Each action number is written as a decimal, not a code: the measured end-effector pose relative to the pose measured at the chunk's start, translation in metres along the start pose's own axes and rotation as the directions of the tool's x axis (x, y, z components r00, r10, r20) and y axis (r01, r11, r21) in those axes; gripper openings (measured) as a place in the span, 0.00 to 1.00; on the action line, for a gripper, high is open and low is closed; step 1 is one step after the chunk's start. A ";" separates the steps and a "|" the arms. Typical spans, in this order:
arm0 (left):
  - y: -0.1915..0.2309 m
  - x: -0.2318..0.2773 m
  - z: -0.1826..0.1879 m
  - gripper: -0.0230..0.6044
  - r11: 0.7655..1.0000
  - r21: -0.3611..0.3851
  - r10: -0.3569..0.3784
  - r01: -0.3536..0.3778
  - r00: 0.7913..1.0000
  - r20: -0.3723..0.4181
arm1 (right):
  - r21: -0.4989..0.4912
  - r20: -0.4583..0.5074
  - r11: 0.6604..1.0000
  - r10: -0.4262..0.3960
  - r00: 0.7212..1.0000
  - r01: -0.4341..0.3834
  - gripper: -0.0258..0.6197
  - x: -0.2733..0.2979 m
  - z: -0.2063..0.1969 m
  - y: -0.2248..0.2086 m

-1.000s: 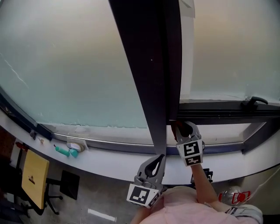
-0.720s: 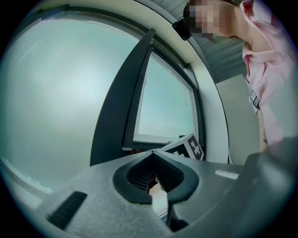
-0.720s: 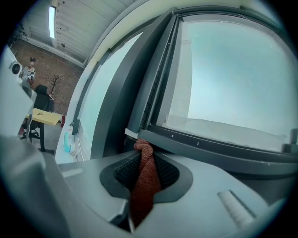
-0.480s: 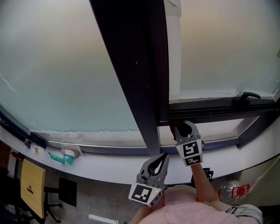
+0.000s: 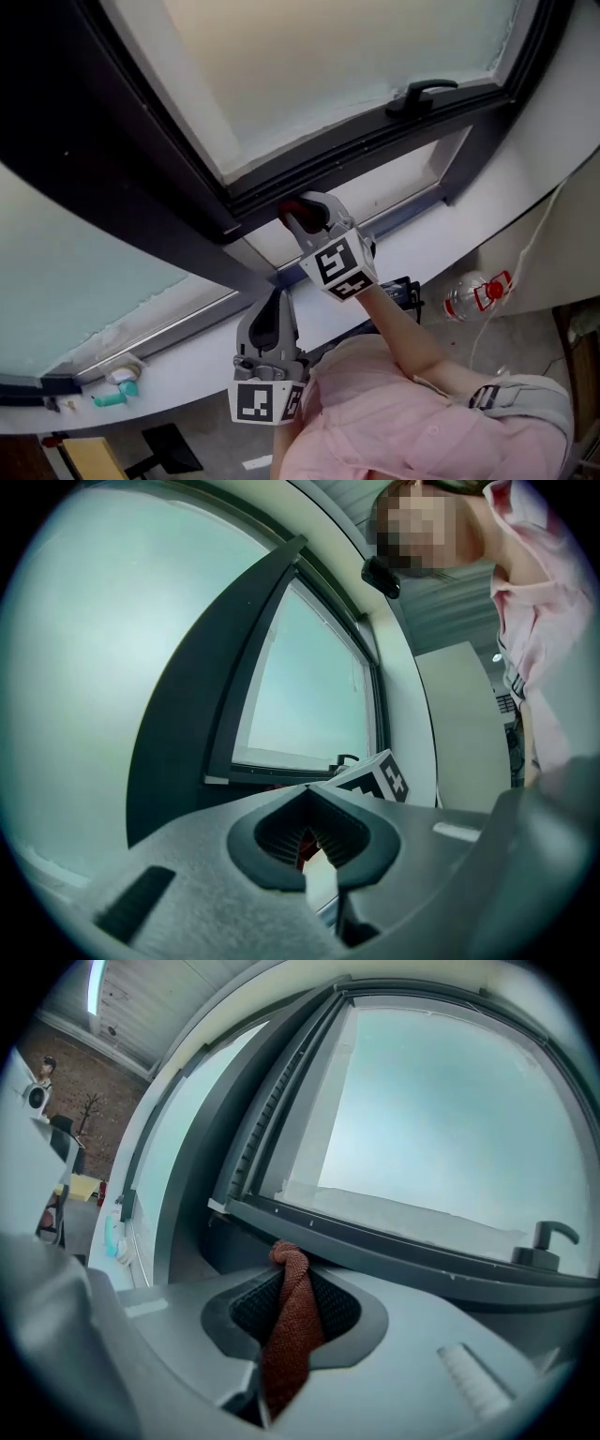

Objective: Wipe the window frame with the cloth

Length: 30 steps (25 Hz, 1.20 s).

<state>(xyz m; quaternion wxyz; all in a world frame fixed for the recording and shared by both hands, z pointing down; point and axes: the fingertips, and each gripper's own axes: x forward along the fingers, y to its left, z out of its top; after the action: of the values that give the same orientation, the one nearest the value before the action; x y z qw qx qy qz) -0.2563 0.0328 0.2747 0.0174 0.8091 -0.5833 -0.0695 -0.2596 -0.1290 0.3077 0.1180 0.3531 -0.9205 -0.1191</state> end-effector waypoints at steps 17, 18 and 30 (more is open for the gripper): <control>-0.036 0.042 -0.008 0.03 0.979 -0.053 -0.199 0.198 0.980 -0.017 | 0.000 -0.050 0.994 -0.108 0.993 0.108 0.14 -0.035 -0.021 -0.059; -0.035 0.041 -0.008 0.03 0.980 -0.053 -0.195 0.194 0.981 -0.015 | -0.001 -0.047 0.994 -0.105 0.993 0.105 0.14 -0.035 -0.021 -0.060; -0.040 0.038 -0.015 0.03 0.991 -0.063 -0.123 0.121 0.992 -0.033 | -0.042 -0.048 0.996 -0.083 0.995 0.081 0.14 -0.045 -0.029 -0.083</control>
<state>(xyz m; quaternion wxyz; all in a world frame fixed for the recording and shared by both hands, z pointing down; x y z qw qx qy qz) -0.2047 0.0088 0.2819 0.0488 0.8434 -0.5300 -0.0732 -0.1669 -0.1622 0.3045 0.1428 0.3910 -0.8994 -0.1334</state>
